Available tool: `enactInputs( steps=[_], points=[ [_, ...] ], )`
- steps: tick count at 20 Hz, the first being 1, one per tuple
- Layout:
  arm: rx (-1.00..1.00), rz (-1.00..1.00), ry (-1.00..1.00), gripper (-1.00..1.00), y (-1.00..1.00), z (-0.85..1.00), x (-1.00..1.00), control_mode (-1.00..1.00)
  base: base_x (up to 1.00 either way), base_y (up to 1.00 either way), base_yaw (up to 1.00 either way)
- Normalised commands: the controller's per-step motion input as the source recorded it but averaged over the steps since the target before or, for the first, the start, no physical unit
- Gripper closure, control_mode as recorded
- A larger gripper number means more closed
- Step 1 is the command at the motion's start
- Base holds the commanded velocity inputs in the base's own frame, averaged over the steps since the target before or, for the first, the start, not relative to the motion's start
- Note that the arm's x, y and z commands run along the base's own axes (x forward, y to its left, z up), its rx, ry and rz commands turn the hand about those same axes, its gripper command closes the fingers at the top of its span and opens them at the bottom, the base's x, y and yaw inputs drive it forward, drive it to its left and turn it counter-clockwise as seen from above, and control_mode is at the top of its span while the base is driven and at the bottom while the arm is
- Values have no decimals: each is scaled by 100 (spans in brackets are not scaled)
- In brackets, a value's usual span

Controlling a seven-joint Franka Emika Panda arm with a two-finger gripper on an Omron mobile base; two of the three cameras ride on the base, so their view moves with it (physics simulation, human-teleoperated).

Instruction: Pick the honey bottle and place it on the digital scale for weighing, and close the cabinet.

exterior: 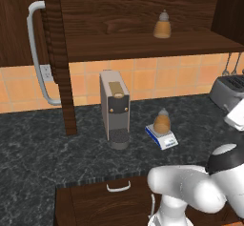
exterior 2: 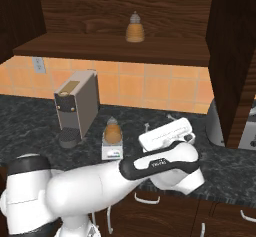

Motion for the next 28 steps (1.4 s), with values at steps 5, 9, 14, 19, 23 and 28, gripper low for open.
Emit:
enactInputs(
  steps=[5,9,14,19,23,28],
  points=[
    [1,-24,3,-100,-68,8,5,-100,0,0,0],
    [7,-3,-9,-100,-55,0,0,-100,0,0,0],
    [1,4,-2,-100,-2,-6,13,-100,0,0,0],
    [2,6,-5,-100,-30,-1,4,-100,0,0,0],
    [1,8,-14,-100,-32,0,0,-100,0,0,0],
    [0,5,-8,-100,-48,-4,0,-100,0,0,0]
  ],
)
